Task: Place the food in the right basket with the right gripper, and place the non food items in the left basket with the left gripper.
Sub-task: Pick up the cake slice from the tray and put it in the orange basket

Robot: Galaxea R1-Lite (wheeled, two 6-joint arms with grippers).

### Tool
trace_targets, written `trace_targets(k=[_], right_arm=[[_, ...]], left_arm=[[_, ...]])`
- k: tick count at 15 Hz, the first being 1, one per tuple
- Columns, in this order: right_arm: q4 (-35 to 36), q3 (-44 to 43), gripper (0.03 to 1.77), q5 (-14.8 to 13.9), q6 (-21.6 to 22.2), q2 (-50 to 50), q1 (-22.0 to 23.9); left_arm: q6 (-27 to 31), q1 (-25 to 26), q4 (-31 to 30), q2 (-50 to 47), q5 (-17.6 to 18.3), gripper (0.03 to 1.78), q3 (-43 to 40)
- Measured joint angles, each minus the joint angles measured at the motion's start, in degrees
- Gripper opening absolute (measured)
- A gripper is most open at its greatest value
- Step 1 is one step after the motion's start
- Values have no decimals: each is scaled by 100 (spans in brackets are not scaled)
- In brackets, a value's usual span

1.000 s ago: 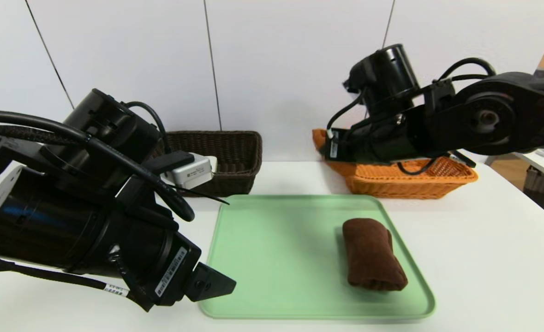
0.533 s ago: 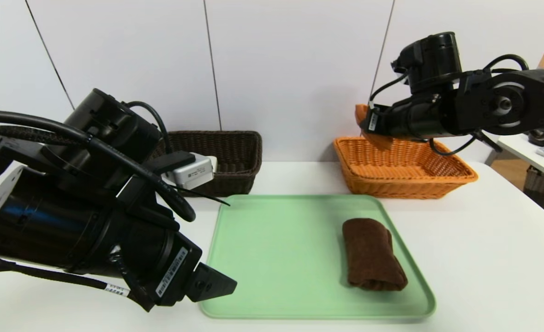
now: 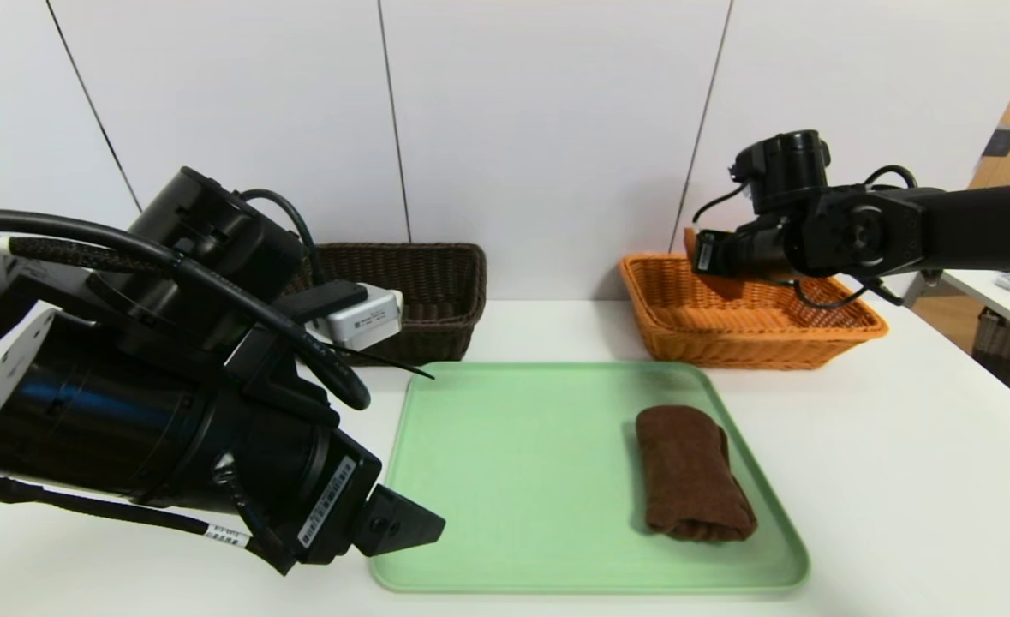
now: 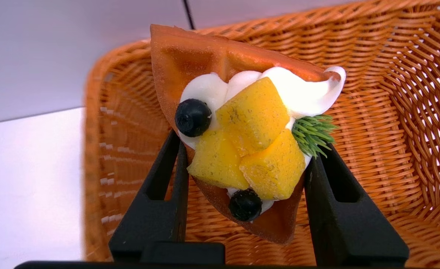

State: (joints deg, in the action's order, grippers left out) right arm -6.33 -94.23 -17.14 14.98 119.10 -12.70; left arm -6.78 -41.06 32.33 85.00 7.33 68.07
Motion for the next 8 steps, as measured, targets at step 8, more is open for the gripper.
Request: trace_targets(k=[8], right_arm=[[-4,-293,86,9,-306,614,336]], left_arm=[[0,2,-37,116,0,169,11]])
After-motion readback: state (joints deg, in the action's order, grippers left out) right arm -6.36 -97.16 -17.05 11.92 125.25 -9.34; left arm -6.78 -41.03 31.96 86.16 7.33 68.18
